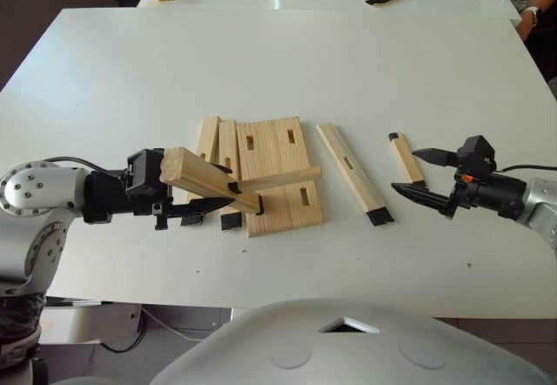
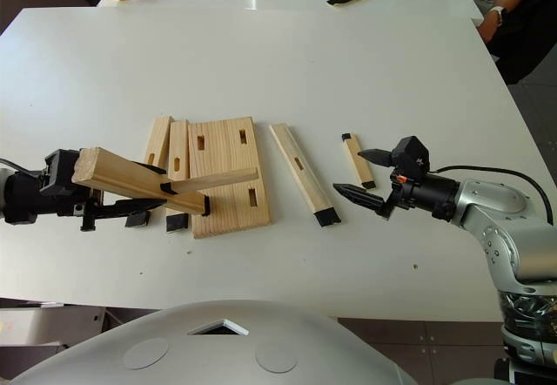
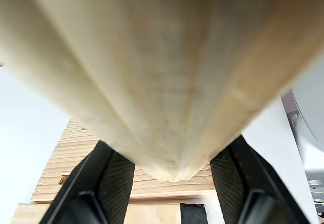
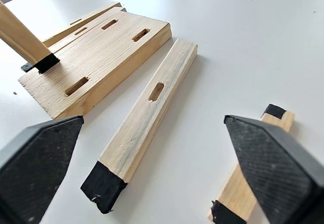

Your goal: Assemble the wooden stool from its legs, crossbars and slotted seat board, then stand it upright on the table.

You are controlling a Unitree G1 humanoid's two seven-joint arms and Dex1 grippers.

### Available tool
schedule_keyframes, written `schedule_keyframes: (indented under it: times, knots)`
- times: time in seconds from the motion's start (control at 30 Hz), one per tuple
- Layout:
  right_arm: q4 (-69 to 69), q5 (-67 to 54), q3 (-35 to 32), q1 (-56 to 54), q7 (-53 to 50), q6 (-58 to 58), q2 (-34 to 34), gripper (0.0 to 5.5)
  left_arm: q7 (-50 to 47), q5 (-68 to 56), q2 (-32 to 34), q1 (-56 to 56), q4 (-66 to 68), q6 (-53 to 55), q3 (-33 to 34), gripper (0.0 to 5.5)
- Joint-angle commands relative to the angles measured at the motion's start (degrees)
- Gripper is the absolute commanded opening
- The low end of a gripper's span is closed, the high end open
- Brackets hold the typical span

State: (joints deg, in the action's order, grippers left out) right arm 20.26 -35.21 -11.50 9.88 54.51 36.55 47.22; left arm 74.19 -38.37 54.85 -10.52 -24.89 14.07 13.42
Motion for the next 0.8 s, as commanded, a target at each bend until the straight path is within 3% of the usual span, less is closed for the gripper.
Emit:
schedule_keyframes:
  times: [0.03, 0.8]
  knots:
    - [0.1, 0.3, 0.7, -1.2, -0.1, 0.1, 0.0, 5.13, -0.1, 3.8, 0.4, -1.2, -0.6, 0.0, -3.2, 2.06]
    - [-0.5, 0.0, 3.0, -5.0, -0.5, 1.2, -0.3, 5.13, -5.8, 10.9, 4.1, 1.3, 2.8, 4.5, -15.5, 2.06]
